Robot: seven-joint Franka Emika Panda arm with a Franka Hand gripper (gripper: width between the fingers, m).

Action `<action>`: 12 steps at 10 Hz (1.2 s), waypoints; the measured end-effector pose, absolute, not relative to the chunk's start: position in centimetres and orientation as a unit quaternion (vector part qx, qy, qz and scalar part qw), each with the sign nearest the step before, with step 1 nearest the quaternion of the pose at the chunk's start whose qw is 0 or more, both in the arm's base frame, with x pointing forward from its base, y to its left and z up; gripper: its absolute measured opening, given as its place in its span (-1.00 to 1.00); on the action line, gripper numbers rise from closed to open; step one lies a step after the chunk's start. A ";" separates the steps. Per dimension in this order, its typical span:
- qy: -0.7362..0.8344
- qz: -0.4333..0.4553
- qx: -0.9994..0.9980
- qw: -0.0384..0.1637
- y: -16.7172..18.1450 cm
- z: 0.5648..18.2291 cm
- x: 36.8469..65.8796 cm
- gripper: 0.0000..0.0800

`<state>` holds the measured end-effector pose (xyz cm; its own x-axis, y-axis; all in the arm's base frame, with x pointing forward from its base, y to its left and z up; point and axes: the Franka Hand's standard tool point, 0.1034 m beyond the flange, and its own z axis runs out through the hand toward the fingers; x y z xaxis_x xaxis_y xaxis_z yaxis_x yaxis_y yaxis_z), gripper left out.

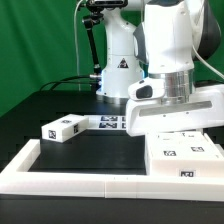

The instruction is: Assemble cabinet

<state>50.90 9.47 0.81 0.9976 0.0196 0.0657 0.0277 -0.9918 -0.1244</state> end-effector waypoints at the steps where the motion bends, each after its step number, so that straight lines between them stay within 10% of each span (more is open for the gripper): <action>1: -0.019 -0.026 -0.998 0.062 9.4 0.9 50.7 0.08; 7: -0.055 -0.016 -0.997 0.059 9.4 1.3 50.2 0.08; 12: -0.050 0.004 -0.998 0.049 8.8 4.9 50.0 0.08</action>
Offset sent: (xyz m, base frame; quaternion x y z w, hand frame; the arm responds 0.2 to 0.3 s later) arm -0.0061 -0.0058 0.0013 -0.0037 0.0037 -0.0152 0.9999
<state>50.03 8.84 4.94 0.9950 0.0998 -0.0022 0.0991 -0.9902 -0.0986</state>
